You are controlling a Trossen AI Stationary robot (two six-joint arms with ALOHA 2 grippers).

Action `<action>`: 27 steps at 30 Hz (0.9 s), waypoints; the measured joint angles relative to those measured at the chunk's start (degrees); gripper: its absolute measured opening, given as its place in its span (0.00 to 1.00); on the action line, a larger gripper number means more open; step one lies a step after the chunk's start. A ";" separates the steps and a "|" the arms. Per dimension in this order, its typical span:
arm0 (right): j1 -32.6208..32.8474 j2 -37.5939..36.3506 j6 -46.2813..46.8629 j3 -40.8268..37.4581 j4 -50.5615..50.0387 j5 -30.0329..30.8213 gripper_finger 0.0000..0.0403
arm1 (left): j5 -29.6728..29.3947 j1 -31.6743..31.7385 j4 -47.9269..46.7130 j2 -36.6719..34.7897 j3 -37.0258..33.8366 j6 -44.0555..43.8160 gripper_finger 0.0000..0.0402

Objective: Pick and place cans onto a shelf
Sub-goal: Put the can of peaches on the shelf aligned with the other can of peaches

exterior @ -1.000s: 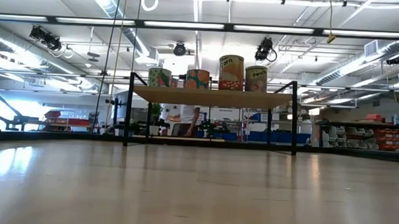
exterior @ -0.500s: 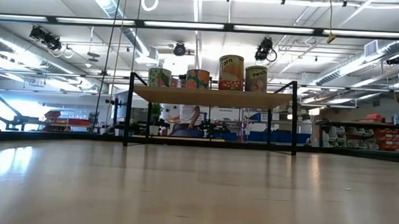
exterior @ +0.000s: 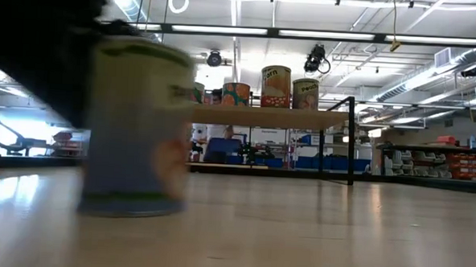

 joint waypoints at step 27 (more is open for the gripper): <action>1.06 25.75 -14.43 -10.89 35.32 -15.12 0.89 | -0.77 -0.61 -25.49 -19.81 -0.06 -24.15 0.47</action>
